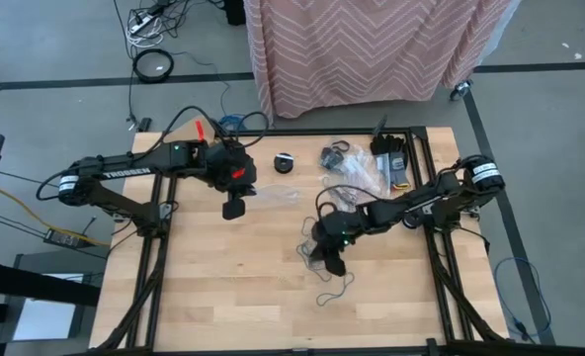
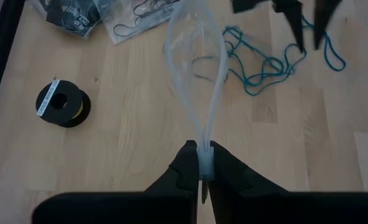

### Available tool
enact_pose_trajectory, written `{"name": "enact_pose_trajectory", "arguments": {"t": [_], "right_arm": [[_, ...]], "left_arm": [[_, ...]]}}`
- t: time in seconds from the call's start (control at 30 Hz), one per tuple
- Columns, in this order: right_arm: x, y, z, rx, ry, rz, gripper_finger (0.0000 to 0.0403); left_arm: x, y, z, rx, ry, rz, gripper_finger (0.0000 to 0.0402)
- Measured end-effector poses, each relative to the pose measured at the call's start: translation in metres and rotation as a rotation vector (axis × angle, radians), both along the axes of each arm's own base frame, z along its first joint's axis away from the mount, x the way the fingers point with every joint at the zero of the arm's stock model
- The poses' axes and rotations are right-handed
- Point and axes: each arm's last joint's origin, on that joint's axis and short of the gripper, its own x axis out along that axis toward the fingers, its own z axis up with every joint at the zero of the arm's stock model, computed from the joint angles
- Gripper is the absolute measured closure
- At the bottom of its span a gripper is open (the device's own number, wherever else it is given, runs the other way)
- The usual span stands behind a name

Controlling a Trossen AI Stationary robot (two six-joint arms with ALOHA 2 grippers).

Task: Sort rubber bands
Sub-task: Adjust the blue rubber bands, then put the blue rubber band into the transparent zip bag

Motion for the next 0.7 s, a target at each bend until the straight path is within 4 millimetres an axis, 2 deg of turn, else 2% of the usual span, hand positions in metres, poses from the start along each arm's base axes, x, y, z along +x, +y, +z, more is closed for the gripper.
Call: {"name": "enact_pose_trajectory", "arguments": {"t": [0.2, 0.37, 0.53, 0.7], "right_arm": [[-0.006, 0.016, -0.002, -0.004, 0.027, 0.047, 0.0262], [-0.026, 0.036, -0.017, -0.009, 0.162, 0.119, 0.0212], [-0.049, 0.059, -0.033, -0.019, 0.223, 0.176, 0.0185], [-0.063, 0.075, -0.045, -0.182, 0.195, 0.180, 0.0177]], "left_arm": [[0.000, 0.000, 0.000, 0.000, 0.000, 0.000, 0.0378], [0.000, 0.000, 0.000, -0.001, 0.007, -0.001, 0.0378], [0.000, -0.001, 0.000, -0.013, 0.005, -0.012, 0.0378], [0.000, -0.001, 0.000, -0.013, 0.003, -0.024, 0.0378]]}}
